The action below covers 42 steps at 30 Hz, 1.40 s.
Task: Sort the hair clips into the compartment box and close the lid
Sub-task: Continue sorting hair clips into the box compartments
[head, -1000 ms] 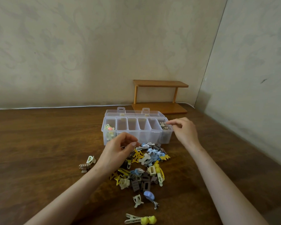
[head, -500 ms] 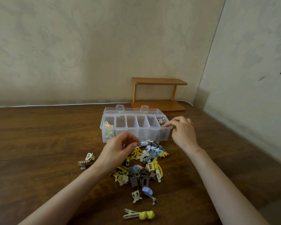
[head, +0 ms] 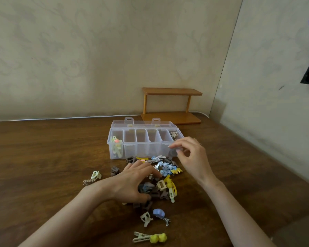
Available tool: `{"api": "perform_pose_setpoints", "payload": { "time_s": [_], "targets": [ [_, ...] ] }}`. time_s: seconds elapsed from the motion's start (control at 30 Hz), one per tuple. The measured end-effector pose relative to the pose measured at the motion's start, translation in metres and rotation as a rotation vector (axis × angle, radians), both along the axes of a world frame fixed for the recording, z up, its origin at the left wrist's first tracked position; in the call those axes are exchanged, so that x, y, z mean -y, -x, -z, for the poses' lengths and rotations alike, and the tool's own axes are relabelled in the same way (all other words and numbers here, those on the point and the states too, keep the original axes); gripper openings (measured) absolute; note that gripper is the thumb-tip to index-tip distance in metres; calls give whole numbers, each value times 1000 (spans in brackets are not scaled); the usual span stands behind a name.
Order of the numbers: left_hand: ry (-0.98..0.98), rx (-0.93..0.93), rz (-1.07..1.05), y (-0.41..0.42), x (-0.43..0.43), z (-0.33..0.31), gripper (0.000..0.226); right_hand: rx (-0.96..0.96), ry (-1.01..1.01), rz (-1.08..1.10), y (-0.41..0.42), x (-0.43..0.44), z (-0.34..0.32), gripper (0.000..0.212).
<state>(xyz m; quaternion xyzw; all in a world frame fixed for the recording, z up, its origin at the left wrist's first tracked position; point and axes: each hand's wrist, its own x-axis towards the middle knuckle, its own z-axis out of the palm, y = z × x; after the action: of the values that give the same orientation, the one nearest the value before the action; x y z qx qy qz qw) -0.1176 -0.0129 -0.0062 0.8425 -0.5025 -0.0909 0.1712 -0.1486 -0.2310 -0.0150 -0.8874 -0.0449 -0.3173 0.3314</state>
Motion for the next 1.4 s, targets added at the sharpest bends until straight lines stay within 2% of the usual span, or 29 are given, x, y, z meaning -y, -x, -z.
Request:
{"api": "perform_pose_setpoints", "payload": {
  "time_s": [0.13, 0.23, 0.33, 0.43, 0.5, 0.57, 0.77, 0.87, 0.93, 1.0, 1.07, 1.13, 1.23, 1.4],
  "targets": [
    [-122, -33, -6, -4, -7, -3, 78, -109, -25, -91, 6, -7, 3, 26],
    [-97, -106, -55, -6, -11, -7, 85, -191, 45, -99, 5, -7, 6, 23],
    [119, -177, -188, -11, -13, -11, 64, -235, 82, -81, 5, -6, 8, 24],
    [317, -47, -331, -22, -19, -8, 34, -252, 127, -39, 5, -4, 8, 27],
    [258, 76, -380, -31, -23, -3, 28, -275, 167, -35, 5, -4, 9, 31],
    [147, 120, -385, -35, -26, 1, 31, -296, 172, -47, 5, -3, 9, 37],
    [48, 6, -355, -36, -31, -7, 50, -201, 124, -38, 3, -1, 10, 41],
    [4, -61, -324, -36, -35, -11, 57, -187, 229, -165, 1, -12, 13, 42],
    [23, -66, -336, -37, -37, -10, 47, -225, 333, -245, -1, -20, 15, 43],
    [63, -24, -364, -38, -38, -9, 28, -291, 397, -293, -2, -23, 16, 47],
    [63, 44, -397, -40, -38, -8, 18, -317, 342, -309, -2, -21, 16, 48],
    [26, 111, -423, -41, -38, -8, 19, -271, 214, -280, 0, -16, 15, 44],
    [-19, 149, -436, -42, -40, -7, 19, -206, 46, -118, 1, -10, 11, 42],
    [-20, 156, -468, -46, -44, -9, 17, -191, -44, 139, -1, 5, 12, 44]
  ]
}}
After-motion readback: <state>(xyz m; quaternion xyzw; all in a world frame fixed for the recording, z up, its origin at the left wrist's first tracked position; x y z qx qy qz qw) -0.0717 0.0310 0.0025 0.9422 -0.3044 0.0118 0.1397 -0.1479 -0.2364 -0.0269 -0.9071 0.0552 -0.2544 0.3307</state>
